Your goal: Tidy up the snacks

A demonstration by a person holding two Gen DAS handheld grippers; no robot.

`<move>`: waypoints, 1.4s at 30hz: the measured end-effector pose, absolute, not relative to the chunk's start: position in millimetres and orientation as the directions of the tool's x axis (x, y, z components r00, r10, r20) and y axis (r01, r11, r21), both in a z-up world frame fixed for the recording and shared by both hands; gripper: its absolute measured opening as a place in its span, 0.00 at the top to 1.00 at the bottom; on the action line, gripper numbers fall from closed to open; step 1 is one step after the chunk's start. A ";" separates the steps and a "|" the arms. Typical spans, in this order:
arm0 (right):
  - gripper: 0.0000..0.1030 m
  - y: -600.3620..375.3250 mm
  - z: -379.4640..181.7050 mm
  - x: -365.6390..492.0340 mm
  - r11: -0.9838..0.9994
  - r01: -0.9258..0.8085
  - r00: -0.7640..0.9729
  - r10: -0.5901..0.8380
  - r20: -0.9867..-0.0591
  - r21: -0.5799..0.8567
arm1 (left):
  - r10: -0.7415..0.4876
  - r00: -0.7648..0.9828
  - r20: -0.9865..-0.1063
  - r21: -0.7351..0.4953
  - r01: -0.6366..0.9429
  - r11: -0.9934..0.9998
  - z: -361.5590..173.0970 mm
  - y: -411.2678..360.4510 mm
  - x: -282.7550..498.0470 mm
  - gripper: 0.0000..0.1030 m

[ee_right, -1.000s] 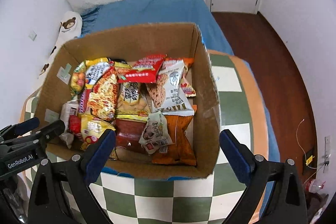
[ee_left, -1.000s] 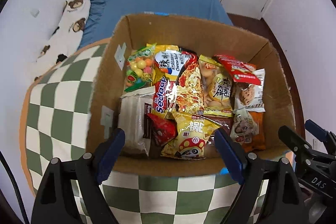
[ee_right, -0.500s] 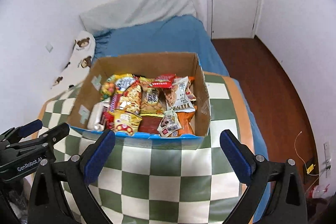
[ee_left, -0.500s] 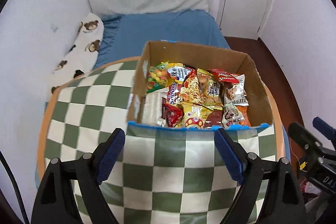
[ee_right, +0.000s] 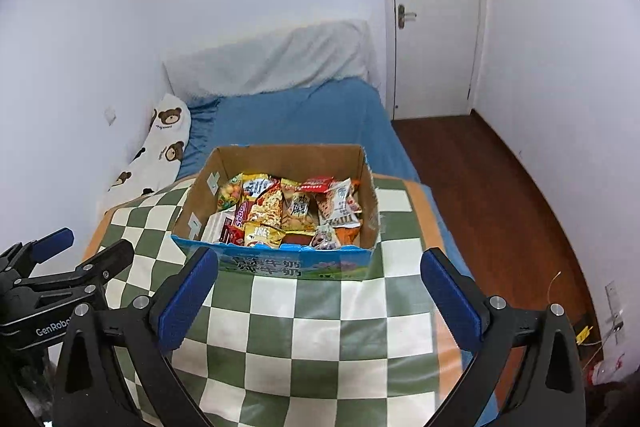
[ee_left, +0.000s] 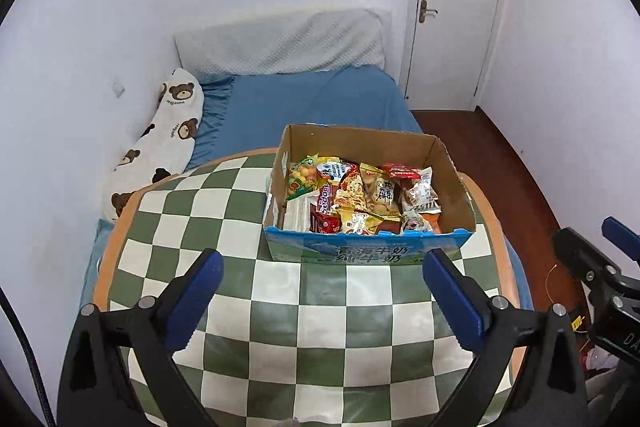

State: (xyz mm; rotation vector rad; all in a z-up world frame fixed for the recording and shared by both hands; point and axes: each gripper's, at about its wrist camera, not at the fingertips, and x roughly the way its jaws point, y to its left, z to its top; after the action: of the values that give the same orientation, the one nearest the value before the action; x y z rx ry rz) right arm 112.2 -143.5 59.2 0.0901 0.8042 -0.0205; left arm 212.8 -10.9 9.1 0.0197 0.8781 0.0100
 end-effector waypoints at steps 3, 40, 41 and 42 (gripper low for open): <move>0.00 -141.7 69.2 100.6 0.997 0.053 0.706 0.003 -0.709 0.057 | 0.013 0.636 -0.771 0.012 -0.005 1.000 12.4 -9.9 203.9 0.01; 0.00 -171.4 -8.0 183.4 0.986 0.158 0.640 -0.069 -0.765 0.043 | 0.095 0.616 -0.782 0.103 -0.022 0.994 -40.4 -37.3 294.5 0.01; 0.00 -171.5 -12.4 186.8 0.986 0.161 0.636 -0.078 -0.767 0.034 | 0.102 0.613 -0.783 0.109 -0.026 0.994 -43.7 -37.5 297.0 0.01; 0.00 -171.3 -15.5 189.1 0.986 0.162 0.632 -0.082 -0.771 0.028 | 0.097 0.606 -0.790 0.103 -0.026 0.994 -47.9 -37.0 300.7 0.01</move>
State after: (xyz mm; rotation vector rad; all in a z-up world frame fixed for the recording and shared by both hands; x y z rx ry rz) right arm 189.1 -171.3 -15.5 0.0981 0.8760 -0.1395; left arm 300.7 -37.0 -47.9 0.0836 0.9177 0.0714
